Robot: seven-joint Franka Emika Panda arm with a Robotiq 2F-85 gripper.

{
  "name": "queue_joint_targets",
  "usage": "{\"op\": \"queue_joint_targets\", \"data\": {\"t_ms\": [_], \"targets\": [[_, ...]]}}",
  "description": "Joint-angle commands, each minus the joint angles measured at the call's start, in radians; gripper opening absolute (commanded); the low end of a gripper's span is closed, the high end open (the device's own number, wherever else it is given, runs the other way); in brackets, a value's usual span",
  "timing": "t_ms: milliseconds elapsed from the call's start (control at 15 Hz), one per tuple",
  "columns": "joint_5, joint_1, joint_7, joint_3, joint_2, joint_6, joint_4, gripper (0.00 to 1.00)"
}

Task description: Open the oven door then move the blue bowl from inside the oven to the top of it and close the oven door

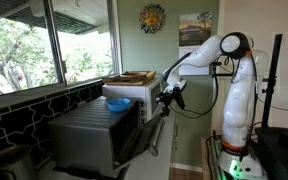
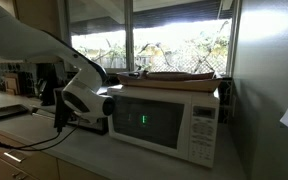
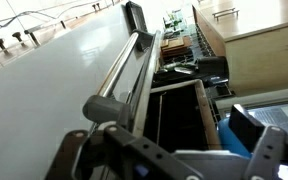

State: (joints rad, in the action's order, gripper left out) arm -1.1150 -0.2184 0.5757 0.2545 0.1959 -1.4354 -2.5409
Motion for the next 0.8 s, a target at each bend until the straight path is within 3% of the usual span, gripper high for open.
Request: {"op": "queue_joint_targets", "data": {"t_ms": [0,733], "targets": [[-0.039,-0.008,-0.049,-0.009,0.025,0.023,-0.006,1.0],[-0.158,-0.013,-0.099,-0.037,0.082,-0.107,-0.021,1.0]]}}
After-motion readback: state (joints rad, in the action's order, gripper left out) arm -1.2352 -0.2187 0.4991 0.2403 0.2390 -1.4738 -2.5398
